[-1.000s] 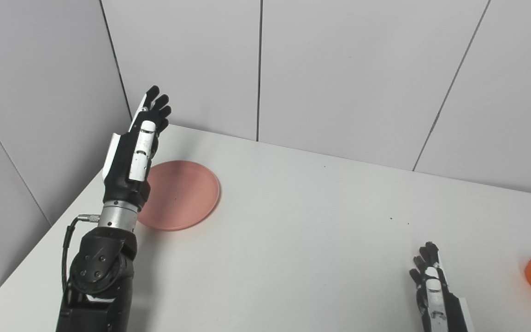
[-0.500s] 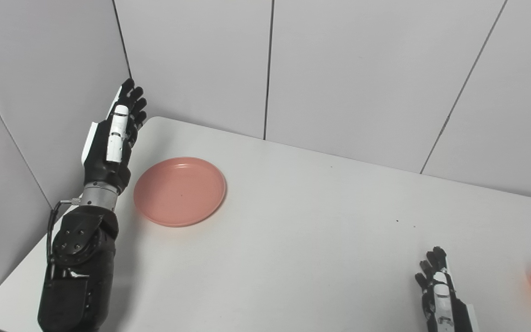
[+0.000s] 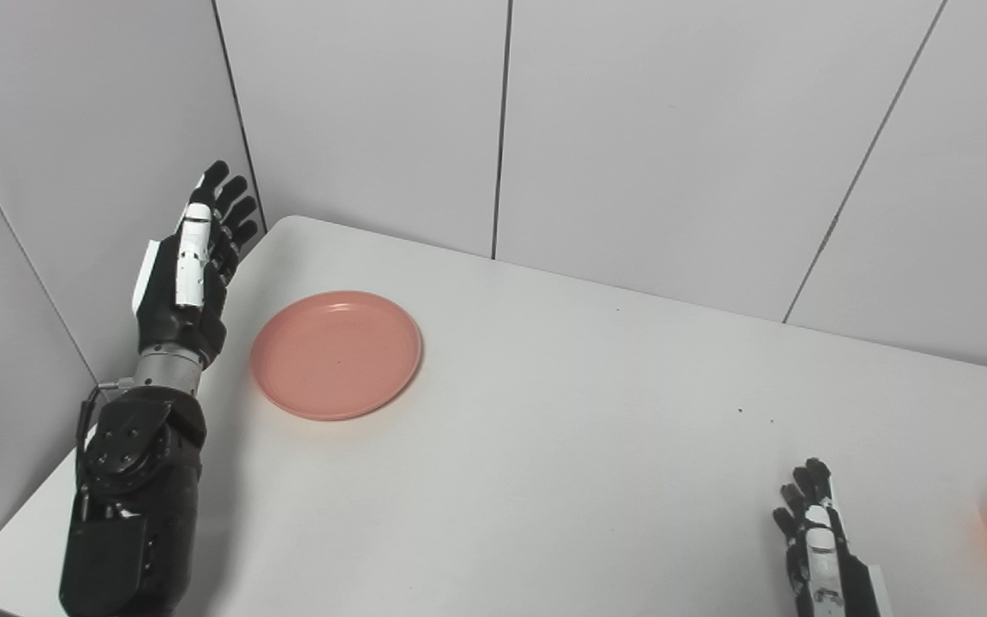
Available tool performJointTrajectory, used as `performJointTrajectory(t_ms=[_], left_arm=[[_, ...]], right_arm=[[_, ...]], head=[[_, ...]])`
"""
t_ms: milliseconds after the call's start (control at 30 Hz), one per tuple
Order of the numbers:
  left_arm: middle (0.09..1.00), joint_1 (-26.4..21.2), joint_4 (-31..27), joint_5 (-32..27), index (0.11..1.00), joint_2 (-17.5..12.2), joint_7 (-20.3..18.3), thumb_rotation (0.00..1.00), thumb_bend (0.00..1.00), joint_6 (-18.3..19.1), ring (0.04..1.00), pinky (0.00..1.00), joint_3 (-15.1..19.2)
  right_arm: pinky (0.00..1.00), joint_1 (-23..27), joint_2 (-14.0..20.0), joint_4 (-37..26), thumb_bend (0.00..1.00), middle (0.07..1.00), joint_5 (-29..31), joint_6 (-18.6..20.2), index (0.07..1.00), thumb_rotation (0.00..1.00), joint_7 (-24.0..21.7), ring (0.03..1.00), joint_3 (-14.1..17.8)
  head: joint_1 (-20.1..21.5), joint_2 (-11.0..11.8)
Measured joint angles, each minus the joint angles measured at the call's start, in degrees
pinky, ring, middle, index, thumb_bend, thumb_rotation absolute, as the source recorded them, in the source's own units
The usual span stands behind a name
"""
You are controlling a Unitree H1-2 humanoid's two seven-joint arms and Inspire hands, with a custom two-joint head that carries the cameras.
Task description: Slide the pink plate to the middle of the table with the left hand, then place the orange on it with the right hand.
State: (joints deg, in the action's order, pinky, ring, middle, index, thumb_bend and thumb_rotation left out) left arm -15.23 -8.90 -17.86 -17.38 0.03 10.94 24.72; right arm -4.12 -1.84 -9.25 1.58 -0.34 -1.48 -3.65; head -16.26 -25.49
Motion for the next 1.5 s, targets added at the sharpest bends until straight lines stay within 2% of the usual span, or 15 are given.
performJointTrajectory(t_ms=[467,900,1233,1500], left_arm=[[0.961,1.2,2.7,-1.5,0.940,-0.6,-0.5,1.00,0.37,0.0,0.960,0.98,0.6],[0.960,1.6,7.7,-4.5,0.949,-1.8,-1.1,1.00,0.33,0.0,0.960,0.99,1.5],[0.964,2.4,12.3,-5.6,0.960,-1.8,-2.4,1.00,0.34,-0.8,0.965,0.98,1.6],[0.955,2.9,12.8,-5.6,0.951,-1.6,-2.6,1.00,0.34,-1.3,0.953,0.95,1.3]], right_arm=[[1.00,-0.5,0.0,-0.8,0.17,0.990,0.2,0.6,0.993,1.00,0.0,0.985,0.0],[1.00,-0.8,0.0,-1.3,0.16,0.999,0.4,1.0,0.998,1.00,0.0,0.999,0.0],[1.00,-0.9,0.0,-1.4,0.16,1.000,0.4,1.2,1.000,1.00,0.0,0.999,-0.1],[1.00,-0.9,0.0,-1.4,0.16,1.000,0.4,1.2,1.000,1.00,0.0,1.000,-0.1]], head=[[-0.4,-0.6],[-0.4,-0.7],[-0.4,-0.7],[-0.4,-0.6]])
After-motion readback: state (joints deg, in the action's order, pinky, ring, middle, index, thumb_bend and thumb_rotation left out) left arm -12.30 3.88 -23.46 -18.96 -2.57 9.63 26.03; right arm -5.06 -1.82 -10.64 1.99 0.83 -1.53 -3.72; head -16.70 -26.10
